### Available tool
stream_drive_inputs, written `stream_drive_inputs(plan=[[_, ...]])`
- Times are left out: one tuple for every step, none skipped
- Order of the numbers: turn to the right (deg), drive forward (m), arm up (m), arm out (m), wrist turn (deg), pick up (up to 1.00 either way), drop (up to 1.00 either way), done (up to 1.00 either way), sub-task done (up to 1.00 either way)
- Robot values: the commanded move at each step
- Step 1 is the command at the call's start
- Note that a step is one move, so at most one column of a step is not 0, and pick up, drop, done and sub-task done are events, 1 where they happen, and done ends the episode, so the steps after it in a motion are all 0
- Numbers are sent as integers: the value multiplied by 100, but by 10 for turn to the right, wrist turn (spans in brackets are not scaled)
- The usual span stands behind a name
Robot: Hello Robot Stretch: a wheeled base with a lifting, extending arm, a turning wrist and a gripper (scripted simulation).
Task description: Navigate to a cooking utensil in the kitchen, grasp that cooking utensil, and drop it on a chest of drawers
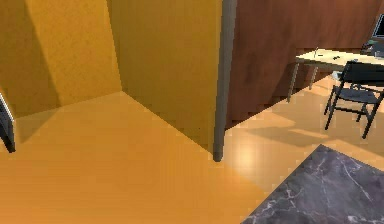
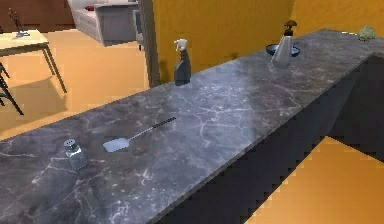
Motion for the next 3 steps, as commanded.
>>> stream_drive_inputs(plan=[[0,0,38,0,0,0,0,0,0],[0,0,0,44,0,0,0,0,0],[0,0,0,0,450,0,0,0,0]])
